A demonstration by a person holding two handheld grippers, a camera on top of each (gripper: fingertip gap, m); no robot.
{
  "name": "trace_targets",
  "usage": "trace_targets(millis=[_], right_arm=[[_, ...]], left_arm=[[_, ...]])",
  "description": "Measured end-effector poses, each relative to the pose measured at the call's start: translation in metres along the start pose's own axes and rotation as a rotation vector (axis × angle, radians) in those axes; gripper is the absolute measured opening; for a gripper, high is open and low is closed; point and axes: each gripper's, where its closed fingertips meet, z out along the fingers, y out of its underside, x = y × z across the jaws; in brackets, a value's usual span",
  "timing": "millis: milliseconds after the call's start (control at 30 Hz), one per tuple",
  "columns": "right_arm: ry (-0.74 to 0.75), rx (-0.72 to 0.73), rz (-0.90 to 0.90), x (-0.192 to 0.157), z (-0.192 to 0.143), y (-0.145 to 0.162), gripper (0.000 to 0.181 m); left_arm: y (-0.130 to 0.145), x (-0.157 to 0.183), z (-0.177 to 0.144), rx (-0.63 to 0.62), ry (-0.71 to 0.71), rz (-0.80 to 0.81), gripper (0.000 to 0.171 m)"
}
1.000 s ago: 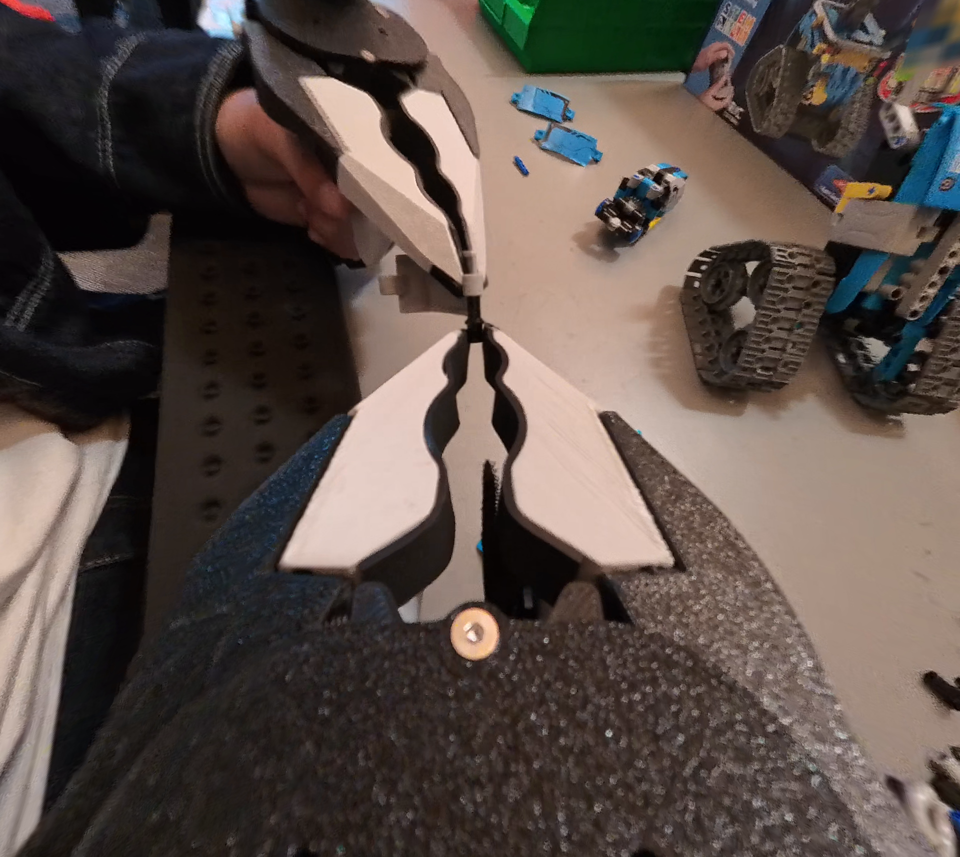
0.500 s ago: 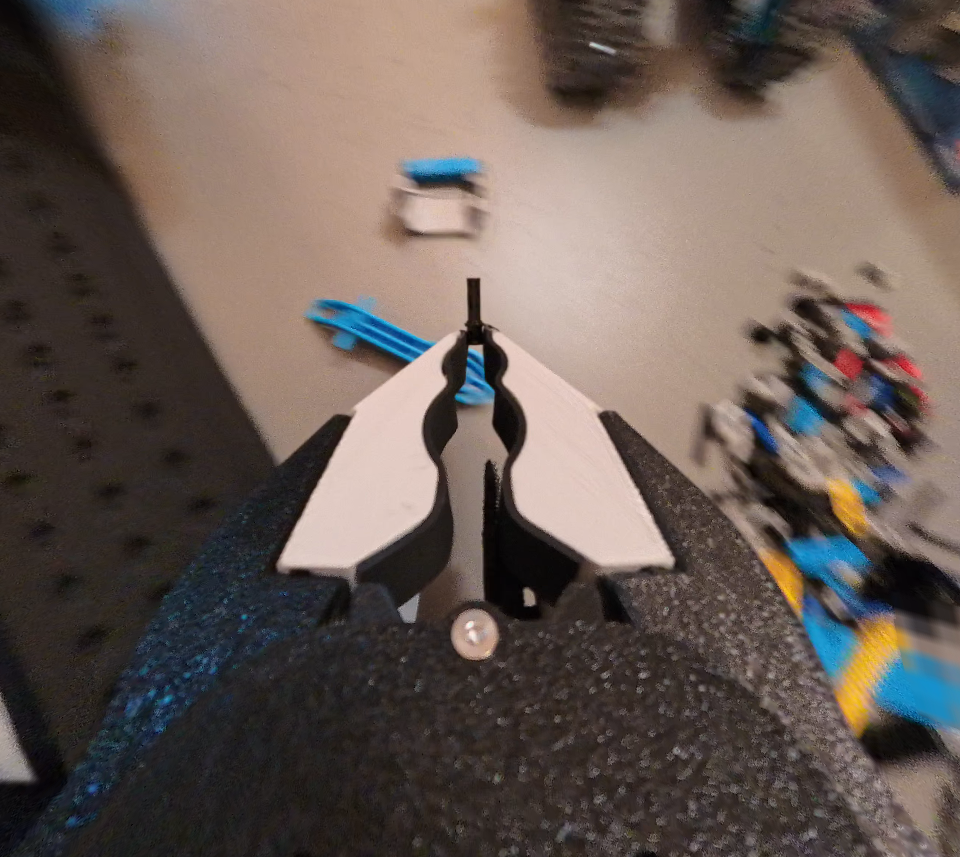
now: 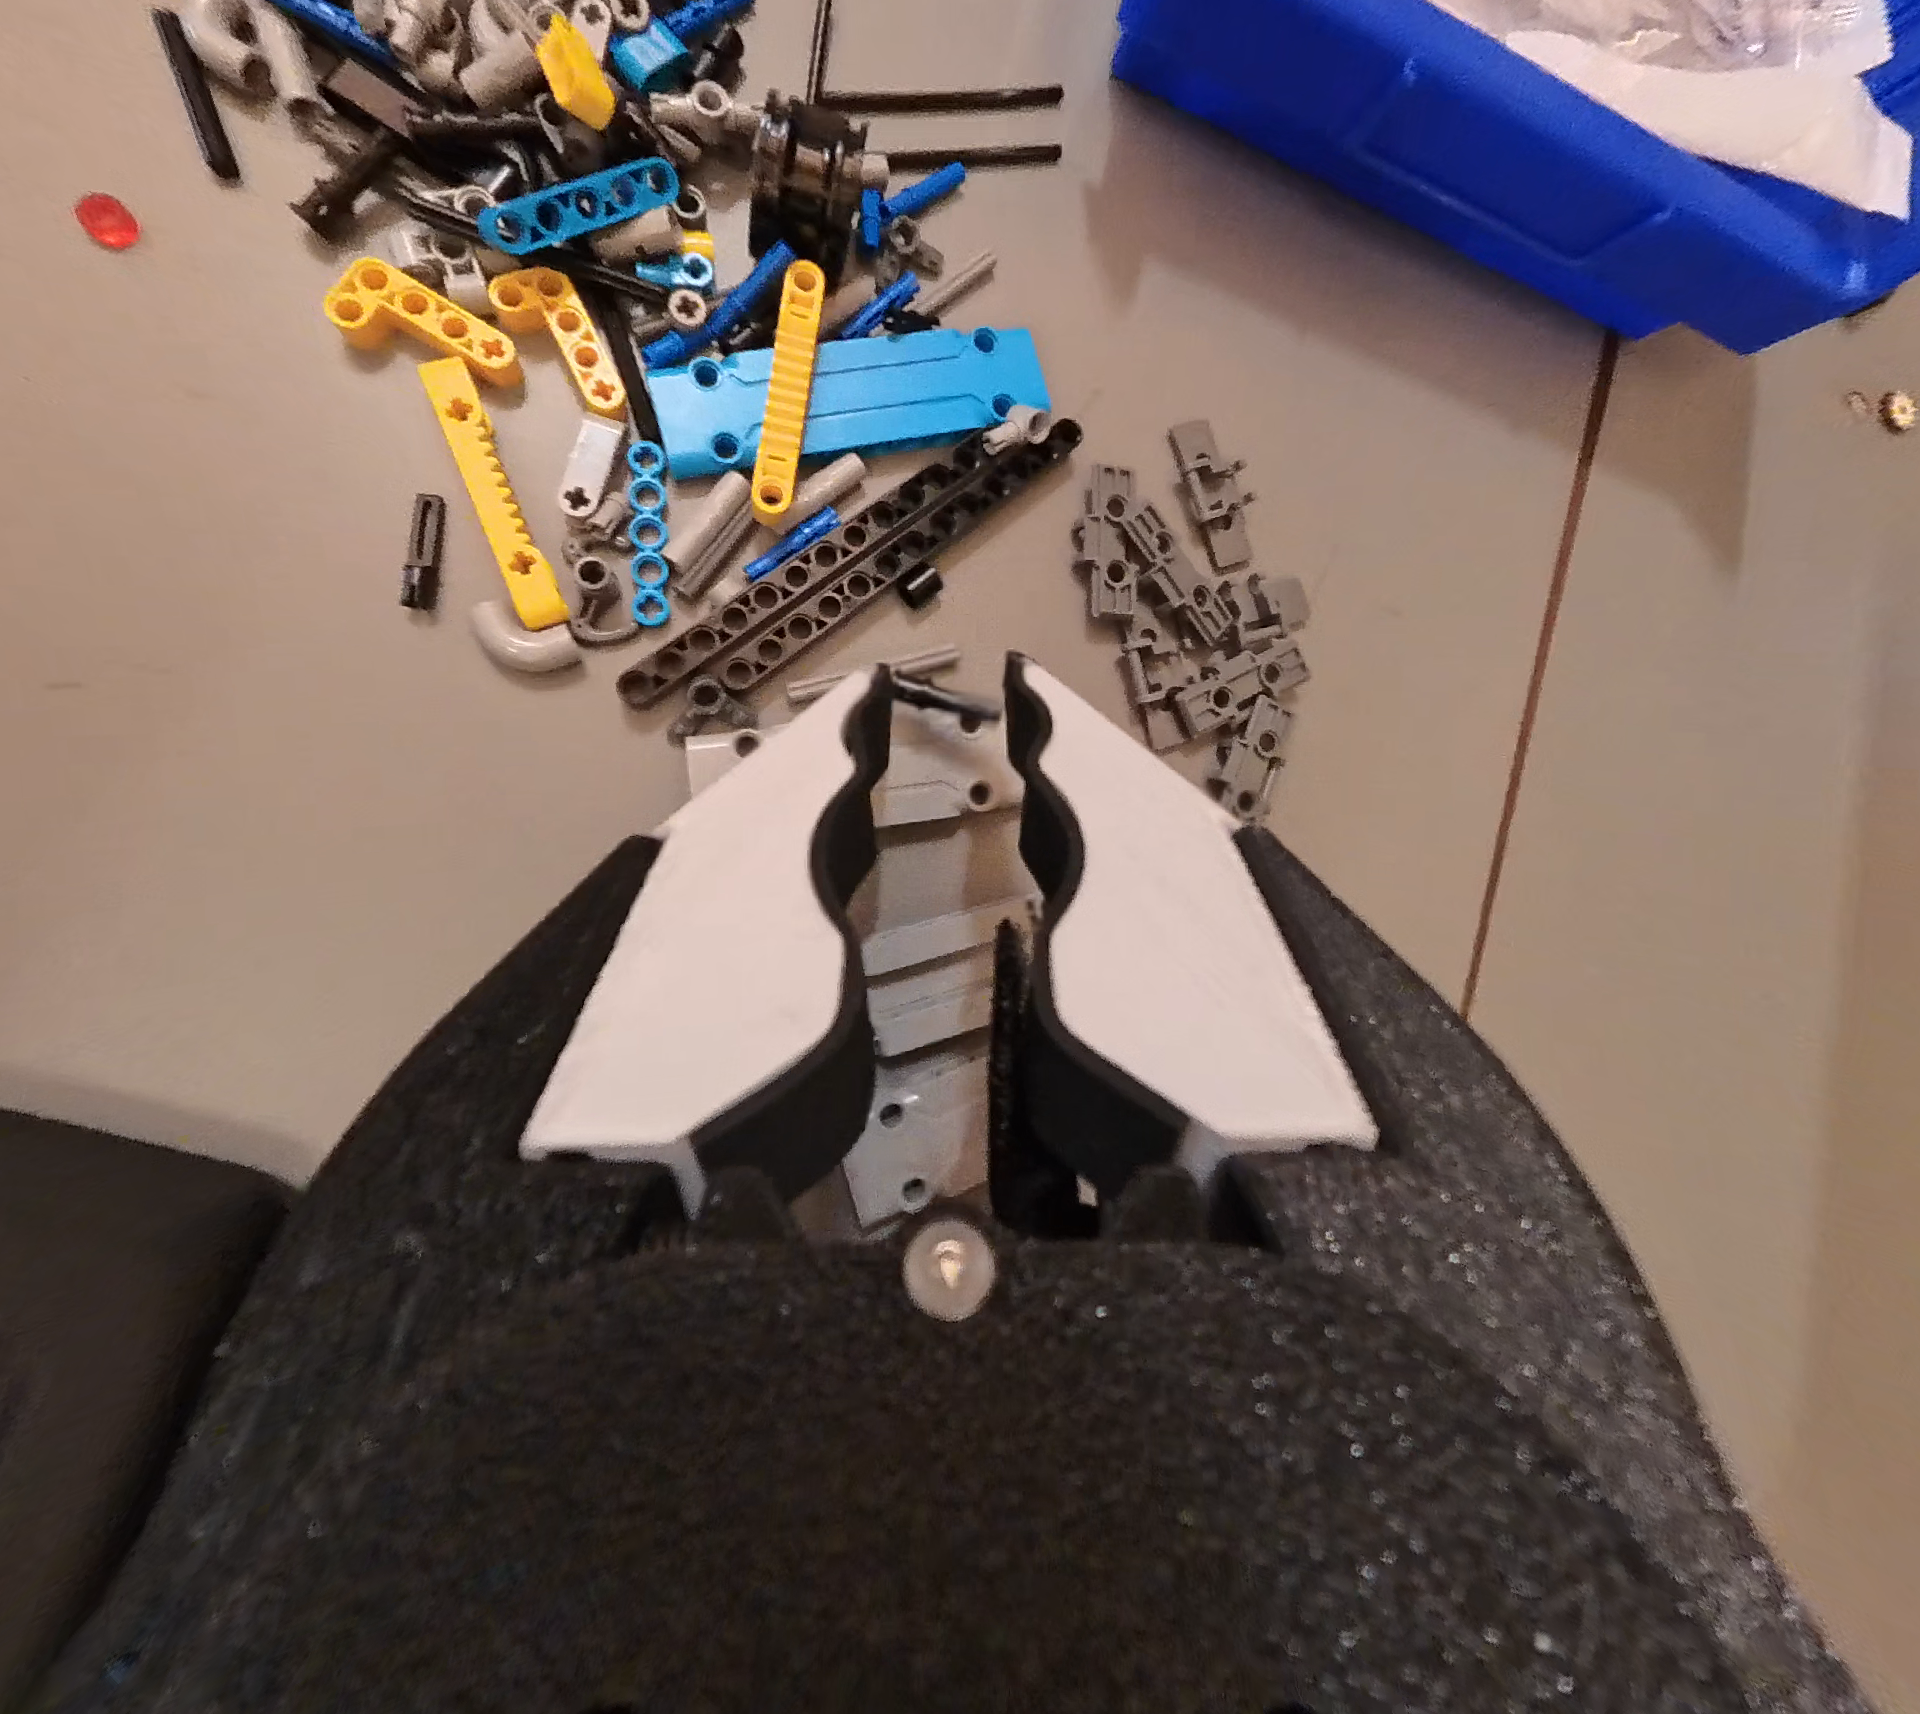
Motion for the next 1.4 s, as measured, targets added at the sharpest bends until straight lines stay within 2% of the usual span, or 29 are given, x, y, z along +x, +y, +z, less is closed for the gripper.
trace_targets(millis=[100, 167, 233, 333, 400, 433, 533, 667, 733, 833, 900, 933, 1000, 1067, 1167, 1233, 1400], right_arm=[[0.015, 0.037, 0.018, 0.002, -0.010, -0.012, 0.024], [-0.088, 0.143, 0.022, -0.031, -0.020, -0.044, 0.029], [-0.261, 0.320, -0.041, -0.098, -0.036, -0.092, 0.045], [-0.516, 0.538, -0.192, -0.233, -0.065, -0.143, 0.074], [-0.563, 0.602, -0.288, -0.308, -0.074, -0.156, 0.086], [-0.540, 0.623, -0.339, -0.335, -0.073, -0.160, 0.088], [-0.385, 0.651, -0.504, -0.372, -0.062, -0.169, 0.086], [-0.466, 0.652, -0.432, -0.392, -0.064, -0.178, 0.076], [-0.391, 0.662, -0.434, -0.382, -0.061, -0.182, 0.050], [-0.419, 0.652, -0.417, -0.377, -0.063, -0.180, 0.049], [-0.350, 0.635, -0.435, -0.358, -0.057, -0.178, 0.049], [-0.306, 0.620, -0.437, -0.341, -0.053, -0.176, 0.049], [-0.218, 0.566, -0.414, -0.294, -0.041, -0.170, 0.049], [-0.102, 0.481, -0.354, -0.228, -0.023, -0.158, 0.049], [0.013, 0.301, -0.248, -0.128, 0.005, -0.119, 0.049], [0.077, 0.229, -0.175, -0.072, 0.007, -0.091, 0.049], [0.133, 0.033, 0.019, 0.040, 0.001, -0.012, 0.049]], left_arm=[[-0.003, 0.000, -0.001, 0.024, 0.011, -0.029, 0.001], [-0.005, -0.002, 0.000, 0.039, 0.021, -0.071, 0.001], [-0.008, -0.003, 0.002, 0.052, 0.030, -0.112, 0.001], [-0.009, -0.007, 0.005, 0.061, 0.022, -0.145, 0.001], [-0.008, -0.009, 0.006, 0.056, 0.005, -0.155, 0.001], [-0.007, -0.010, 0.007, 0.052, 0.000, -0.156, 0.001], [-0.005, -0.013, 0.009, 0.037, -0.032, -0.149, 0.001], [-0.002, -0.011, 0.012, 0.014, -0.050, -0.111, 0.001], [-0.002, -0.009, 0.012, 0.013, -0.047, -0.100, 0.001], [-0.005, -0.006, 0.011, 0.025, -0.035, -0.089, 0.004], [-0.009, -0.009, 0.008, 0.056, -0.056, -0.096, 0.027], [-0.011, -0.010, 0.006, 0.073, -0.056, -0.106, 0.032], [-0.016, -0.011, 0.001, 0.112, -0.045, -0.127, 0.034], [-0.015, -0.015, 0.000, 0.117, -0.049, -0.147, 0.033], [-0.010, -0.012, 0.005, 0.078, -0.034, -0.144, 0.033], [-0.006, -0.010, 0.008, 0.049, -0.049, -0.100, 0.033], [0.006, -0.009, 0.017, -0.030, -0.078, -0.025, 0.033]])
